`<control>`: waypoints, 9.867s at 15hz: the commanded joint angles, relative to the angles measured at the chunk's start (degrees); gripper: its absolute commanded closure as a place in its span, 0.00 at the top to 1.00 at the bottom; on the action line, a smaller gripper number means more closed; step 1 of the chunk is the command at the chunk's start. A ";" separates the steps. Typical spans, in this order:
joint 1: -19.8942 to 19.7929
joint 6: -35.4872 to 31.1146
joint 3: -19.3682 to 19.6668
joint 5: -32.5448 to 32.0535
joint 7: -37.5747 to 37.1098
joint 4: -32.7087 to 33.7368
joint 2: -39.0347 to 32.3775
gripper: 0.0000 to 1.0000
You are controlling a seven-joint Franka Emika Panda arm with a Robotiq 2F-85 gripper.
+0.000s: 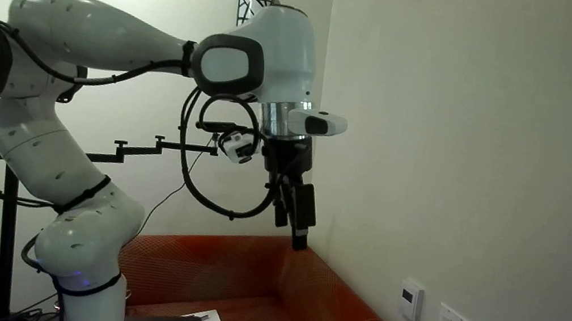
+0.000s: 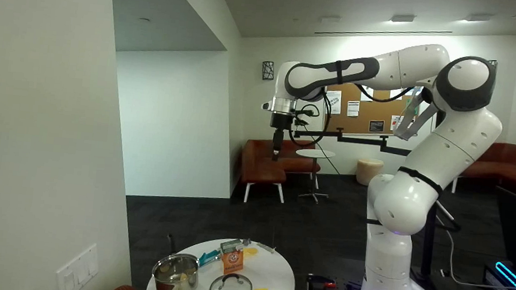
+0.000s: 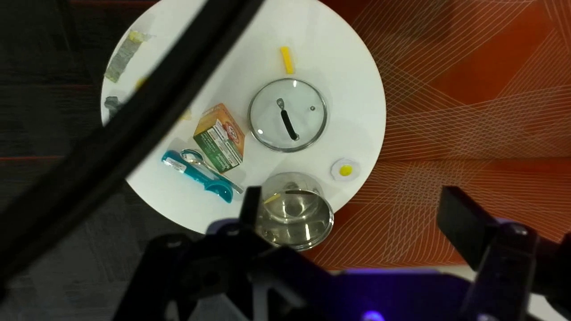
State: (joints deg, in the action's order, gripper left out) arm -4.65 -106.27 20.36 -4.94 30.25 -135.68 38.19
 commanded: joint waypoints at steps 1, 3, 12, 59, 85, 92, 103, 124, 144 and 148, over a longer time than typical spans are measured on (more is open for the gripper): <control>0.21 0.04 0.60 -1.17 2.92 4.85 -5.11 1.00; 0.00 0.09 0.95 -1.24 4.16 6.83 -7.41 1.00; -0.84 1.16 2.80 -0.62 17.36 14.71 -18.46 1.00; -7.78 -25.10 -5.29 2.00 25.63 13.14 -43.86 1.00; -12.61 -31.40 -9.70 -2.18 25.39 20.03 -62.04 1.00; -13.26 -34.82 -10.82 -2.38 25.77 19.66 -64.51 1.00; -13.06 -34.91 -11.13 -4.18 24.37 21.88 -70.30 1.00; -12.46 -38.44 -11.90 -8.65 19.26 25.33 -76.61 0.75; -13.93 -36.69 -13.88 -7.25 21.13 26.07 -72.40 0.30; -14.71 -35.52 -15.17 -5.92 22.14 25.49 -69.36 0.30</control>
State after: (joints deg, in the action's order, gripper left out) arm -18.29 -144.38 6.71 -12.16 51.14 -108.88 -35.82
